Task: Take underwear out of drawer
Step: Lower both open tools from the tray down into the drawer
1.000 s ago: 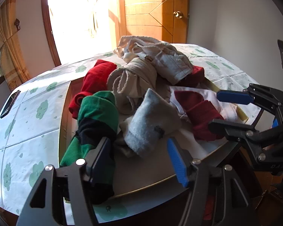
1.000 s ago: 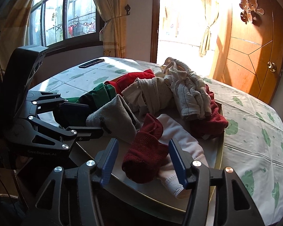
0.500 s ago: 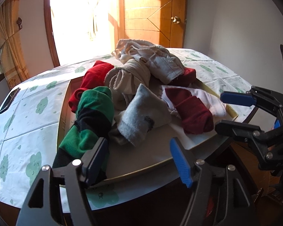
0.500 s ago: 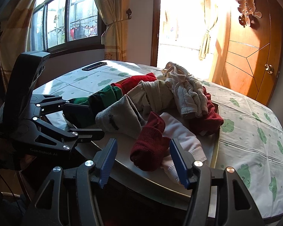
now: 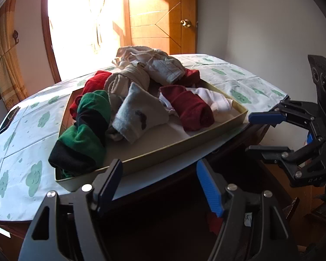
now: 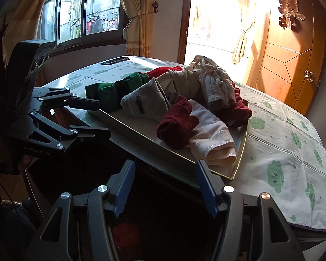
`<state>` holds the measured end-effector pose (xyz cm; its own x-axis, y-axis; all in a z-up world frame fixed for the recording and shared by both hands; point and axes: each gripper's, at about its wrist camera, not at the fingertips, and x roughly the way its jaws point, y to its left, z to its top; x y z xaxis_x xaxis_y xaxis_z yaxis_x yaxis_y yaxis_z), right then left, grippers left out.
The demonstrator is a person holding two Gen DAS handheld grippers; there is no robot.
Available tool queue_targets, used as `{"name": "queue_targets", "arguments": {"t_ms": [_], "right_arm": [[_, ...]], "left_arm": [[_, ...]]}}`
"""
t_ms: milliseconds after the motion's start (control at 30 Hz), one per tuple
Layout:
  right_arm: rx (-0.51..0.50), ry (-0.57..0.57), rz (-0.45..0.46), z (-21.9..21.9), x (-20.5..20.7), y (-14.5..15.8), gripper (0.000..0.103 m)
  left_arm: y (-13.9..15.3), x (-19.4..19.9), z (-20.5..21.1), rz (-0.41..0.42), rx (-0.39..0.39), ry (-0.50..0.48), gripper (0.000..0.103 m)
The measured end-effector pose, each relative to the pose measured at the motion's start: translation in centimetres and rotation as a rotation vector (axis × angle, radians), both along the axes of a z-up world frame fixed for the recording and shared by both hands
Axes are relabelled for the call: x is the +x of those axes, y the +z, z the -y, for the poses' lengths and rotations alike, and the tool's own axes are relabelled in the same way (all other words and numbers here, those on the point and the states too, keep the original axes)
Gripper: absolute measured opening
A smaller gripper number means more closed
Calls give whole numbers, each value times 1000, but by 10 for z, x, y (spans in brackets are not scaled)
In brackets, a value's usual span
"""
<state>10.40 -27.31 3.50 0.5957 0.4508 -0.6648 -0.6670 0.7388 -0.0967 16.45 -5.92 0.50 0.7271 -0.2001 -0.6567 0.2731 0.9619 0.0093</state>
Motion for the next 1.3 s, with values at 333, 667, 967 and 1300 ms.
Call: {"name": "queue_targets", "arguments": {"t_ms": [333, 667, 967, 1300], "right_arm": [[-30, -4, -56, 26, -25, -31, 60], [-52, -24, -114, 49, -37, -62, 60], [-55, -42, -141, 62, -40, -74, 60], [-62, -42, -146, 68, -43, -81, 60]], "left_arm": [[-27, -30, 33, -61, 48, -97, 73], [-71, -27, 68, -207, 87, -169, 73], [-109, -11, 98, -406, 110, -270, 73], [-138, 15, 113, -599, 90, -295, 75]]}}
